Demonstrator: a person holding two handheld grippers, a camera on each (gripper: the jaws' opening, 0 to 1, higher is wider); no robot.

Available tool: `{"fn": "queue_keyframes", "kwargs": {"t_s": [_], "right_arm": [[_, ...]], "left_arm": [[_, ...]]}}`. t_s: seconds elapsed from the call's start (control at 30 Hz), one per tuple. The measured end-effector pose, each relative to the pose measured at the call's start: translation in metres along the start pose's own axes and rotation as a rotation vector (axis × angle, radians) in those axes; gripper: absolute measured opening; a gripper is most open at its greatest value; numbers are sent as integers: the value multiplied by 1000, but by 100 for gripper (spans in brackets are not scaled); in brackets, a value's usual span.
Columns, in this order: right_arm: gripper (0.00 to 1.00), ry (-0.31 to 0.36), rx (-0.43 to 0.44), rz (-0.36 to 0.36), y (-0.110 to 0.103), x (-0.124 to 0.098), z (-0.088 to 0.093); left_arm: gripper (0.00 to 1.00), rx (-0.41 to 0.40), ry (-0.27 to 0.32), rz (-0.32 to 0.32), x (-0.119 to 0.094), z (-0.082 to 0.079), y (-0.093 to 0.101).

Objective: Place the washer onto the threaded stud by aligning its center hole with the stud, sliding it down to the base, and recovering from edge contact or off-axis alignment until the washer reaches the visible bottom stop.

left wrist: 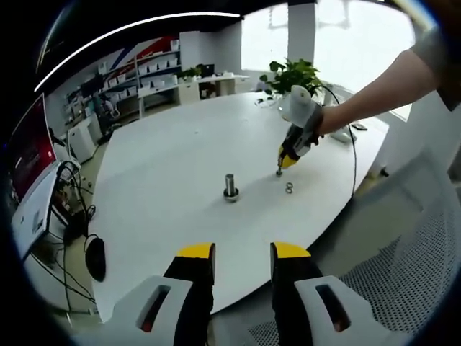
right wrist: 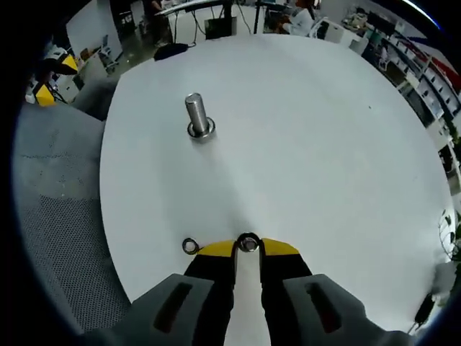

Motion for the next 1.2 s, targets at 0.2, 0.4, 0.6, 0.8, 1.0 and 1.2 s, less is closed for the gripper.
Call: {"fn": "queue_keyframes", "kwargs": {"t_s": [0.2, 0.4, 0.6, 0.8, 1.0, 1.2], "right_arm": [[14, -42, -9, -5, 1, 8, 10], [14, -47, 8, -10, 2, 10, 14], [16, -30, 26, 6, 2, 12, 15], [19, -18, 51, 26, 4, 7, 16], [19, -7, 65, 35, 5, -2, 24], [20, 8, 102, 41, 0, -13, 32]], "left_arm": [[29, -6, -2, -4, 0, 0, -1], [29, -3, -2, 0, 1, 0, 0], [29, -3, -6, -1, 0, 1, 0], [29, -5, -6, -1, 0, 1, 0], [29, -4, -12, -7, 0, 2, -1], [29, -9, -10, -10, 0, 1, -2]]}}
Point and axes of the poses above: the point that each gripper's makers call its tool centre point, and the gripper's own axes: x roughly forward along the fingers, y roughly to its right, z roughly out of its underside, the point moved 2 cm from there along -x, roughly backward along the fingers, and after that the axes turned 15 degrees about y, right-handed, at the moved point
